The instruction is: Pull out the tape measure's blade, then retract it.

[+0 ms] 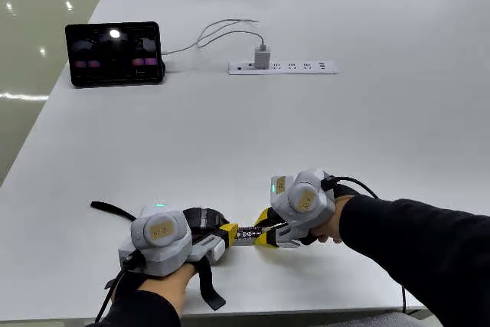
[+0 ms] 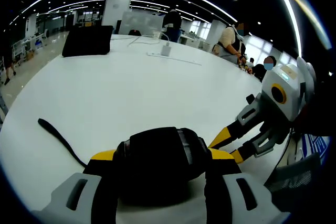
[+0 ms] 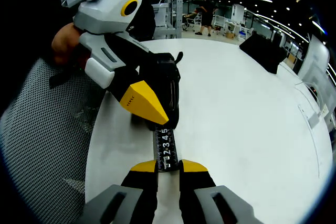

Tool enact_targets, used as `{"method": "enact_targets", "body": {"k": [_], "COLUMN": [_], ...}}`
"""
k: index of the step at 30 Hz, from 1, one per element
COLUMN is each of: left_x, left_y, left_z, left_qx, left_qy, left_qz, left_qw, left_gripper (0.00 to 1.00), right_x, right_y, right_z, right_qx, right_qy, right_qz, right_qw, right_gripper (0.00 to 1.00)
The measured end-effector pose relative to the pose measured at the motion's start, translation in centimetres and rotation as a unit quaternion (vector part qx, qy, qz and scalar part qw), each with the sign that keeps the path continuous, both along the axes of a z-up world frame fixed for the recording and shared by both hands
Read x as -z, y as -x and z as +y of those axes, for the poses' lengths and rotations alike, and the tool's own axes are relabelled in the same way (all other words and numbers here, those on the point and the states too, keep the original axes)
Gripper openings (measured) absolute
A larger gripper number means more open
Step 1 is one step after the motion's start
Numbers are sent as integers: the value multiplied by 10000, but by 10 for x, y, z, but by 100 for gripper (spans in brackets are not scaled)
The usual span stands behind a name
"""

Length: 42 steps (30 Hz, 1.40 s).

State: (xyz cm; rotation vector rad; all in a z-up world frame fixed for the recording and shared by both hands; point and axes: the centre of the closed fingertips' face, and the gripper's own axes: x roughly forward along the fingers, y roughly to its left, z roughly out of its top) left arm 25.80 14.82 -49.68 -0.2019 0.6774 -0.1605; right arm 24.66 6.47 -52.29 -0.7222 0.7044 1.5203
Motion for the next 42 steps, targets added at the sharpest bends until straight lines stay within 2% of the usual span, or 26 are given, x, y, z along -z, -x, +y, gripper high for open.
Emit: {"method": "enact_targets", "body": {"k": [26,42], "left_x": [0,0], "left_y": [0,1], "left_z": [0,0], "left_qx": [0,22], "left_qy": [6,-2], "left_qz": [-2,5], "left_qw": [10000,10000], "left_gripper": [61,61], "right_x": [0,1], "right_y": [1,2], "right_z": [15,22], "right_qx": [-71,-98], "right_qy": [-104,-125], "right_qz": [51,-3], "right_qw": [9999,9999], "right_gripper": [12,12]}}
